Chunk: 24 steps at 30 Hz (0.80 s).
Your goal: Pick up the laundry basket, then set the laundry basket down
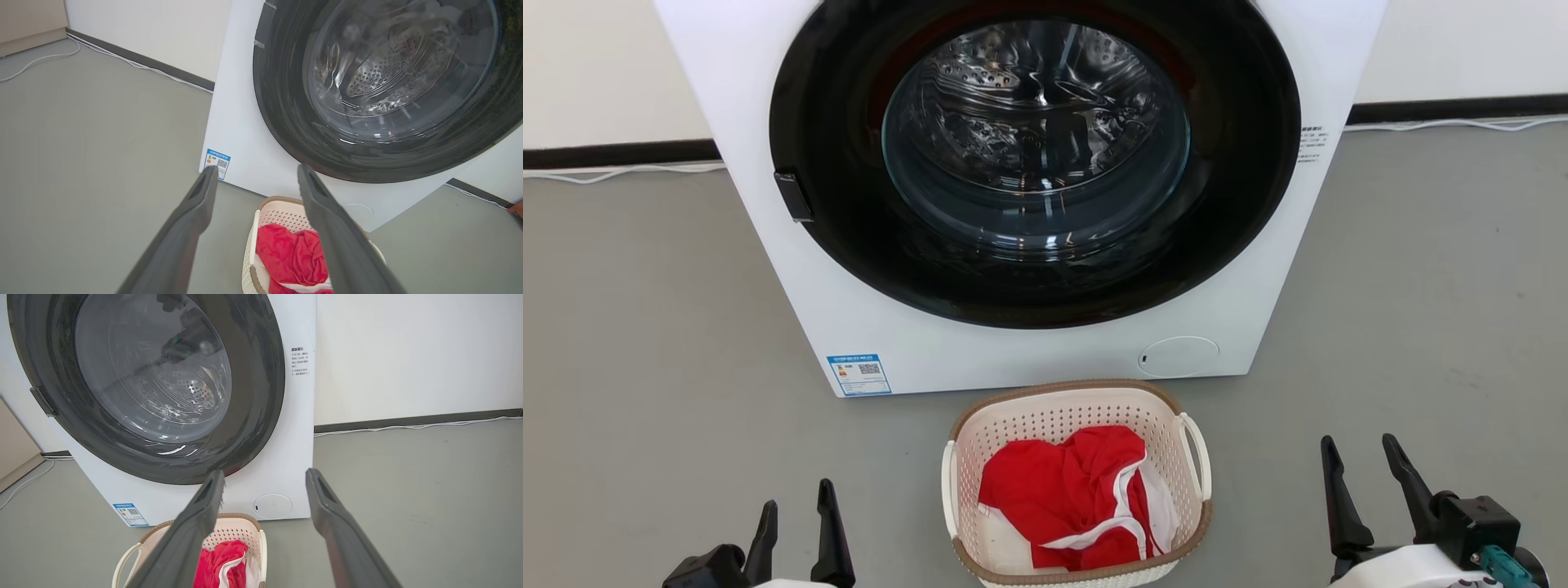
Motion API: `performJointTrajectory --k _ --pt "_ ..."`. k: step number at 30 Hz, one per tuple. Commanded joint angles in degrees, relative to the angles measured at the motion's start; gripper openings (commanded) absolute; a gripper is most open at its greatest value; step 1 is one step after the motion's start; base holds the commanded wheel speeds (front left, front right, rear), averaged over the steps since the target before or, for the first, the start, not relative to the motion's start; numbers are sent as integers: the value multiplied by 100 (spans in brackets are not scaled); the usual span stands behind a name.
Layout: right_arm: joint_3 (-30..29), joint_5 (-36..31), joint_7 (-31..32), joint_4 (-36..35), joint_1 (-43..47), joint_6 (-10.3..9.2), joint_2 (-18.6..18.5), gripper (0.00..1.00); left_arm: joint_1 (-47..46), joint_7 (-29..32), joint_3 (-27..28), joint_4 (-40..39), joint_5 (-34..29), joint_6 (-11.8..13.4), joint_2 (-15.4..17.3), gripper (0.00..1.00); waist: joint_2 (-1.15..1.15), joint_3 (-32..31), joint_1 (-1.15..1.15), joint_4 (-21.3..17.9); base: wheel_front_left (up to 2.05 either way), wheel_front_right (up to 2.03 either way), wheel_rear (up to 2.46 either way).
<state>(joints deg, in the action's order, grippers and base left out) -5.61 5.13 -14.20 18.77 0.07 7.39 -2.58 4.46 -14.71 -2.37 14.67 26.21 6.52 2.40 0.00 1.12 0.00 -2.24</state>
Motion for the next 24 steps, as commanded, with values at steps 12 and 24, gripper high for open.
performJointTrajectory --k 12,24 --pt "0 -7 10 101 14 0 5 0 1 9 8 164 -65 -103 -19 0 0 -81 0 24 0 0 0" --pt "-18 629 182 260 65 1 32 0 -2 169 74 352 430 -196 -54 0 0 -94 6 40 0 0 0"
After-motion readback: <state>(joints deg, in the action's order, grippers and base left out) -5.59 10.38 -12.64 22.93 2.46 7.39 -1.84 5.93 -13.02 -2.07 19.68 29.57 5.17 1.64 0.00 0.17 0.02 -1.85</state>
